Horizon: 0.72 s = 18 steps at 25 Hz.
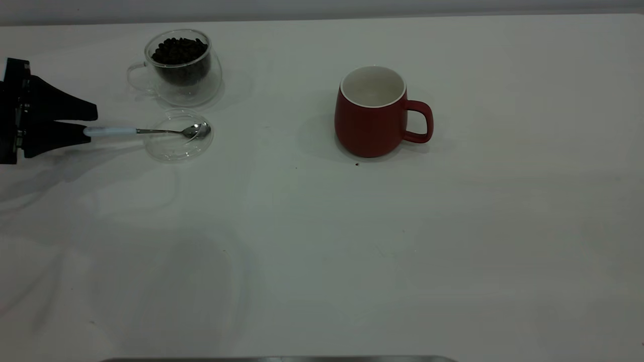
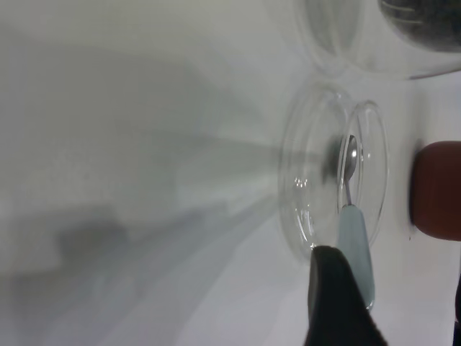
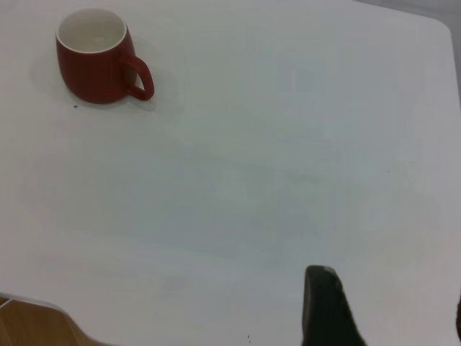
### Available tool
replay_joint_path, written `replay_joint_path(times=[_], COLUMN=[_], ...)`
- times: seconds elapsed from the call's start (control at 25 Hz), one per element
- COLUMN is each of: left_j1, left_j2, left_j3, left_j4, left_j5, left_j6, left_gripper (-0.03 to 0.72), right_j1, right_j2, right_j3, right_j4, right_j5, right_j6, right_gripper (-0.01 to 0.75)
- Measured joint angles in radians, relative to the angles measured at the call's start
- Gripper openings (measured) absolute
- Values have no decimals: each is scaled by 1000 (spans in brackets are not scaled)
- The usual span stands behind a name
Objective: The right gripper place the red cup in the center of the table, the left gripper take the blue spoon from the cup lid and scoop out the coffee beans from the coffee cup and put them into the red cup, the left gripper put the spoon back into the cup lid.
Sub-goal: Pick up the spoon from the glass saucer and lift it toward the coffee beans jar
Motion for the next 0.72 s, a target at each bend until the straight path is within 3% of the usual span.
replay_joint_path(times=[0.72], left_j1=[-35], left_j2=[47], left_j3=[0], left_j4=[-70], left_j5=[12], left_j6=[72], left_gripper=[432], right_j1=[0], right_j2=[0], right_j3=[0], right_j4=[0], right_j5=[0], right_j6=[0], right_gripper=[459])
